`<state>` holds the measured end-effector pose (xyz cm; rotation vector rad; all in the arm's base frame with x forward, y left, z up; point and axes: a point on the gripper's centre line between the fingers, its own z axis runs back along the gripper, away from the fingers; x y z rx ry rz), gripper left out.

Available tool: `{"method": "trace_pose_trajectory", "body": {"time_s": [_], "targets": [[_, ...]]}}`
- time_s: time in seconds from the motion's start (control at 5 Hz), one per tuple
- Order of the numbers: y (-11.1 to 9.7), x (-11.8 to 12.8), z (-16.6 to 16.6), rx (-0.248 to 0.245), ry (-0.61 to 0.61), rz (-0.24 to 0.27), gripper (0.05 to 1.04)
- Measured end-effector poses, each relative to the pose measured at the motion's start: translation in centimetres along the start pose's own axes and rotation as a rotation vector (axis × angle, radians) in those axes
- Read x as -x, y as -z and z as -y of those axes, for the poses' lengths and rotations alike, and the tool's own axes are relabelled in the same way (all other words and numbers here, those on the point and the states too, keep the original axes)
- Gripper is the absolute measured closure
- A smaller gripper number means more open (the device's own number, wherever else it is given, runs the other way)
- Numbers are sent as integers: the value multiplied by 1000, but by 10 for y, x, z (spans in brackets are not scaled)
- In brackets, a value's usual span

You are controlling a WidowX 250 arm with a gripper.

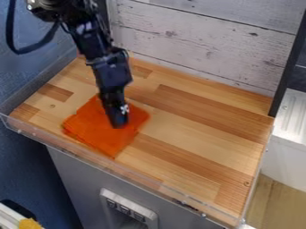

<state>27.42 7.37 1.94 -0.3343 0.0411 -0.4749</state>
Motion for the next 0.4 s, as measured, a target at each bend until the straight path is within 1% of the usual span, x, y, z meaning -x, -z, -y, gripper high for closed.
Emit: {"method": "trace_pose_trajectory", "body": {"time_s": [0.2,0.4], "targets": [[-9,6,-16,-31,-164,-91,1025],[-15,13,-33,-115,-317,-174,1025]]}}
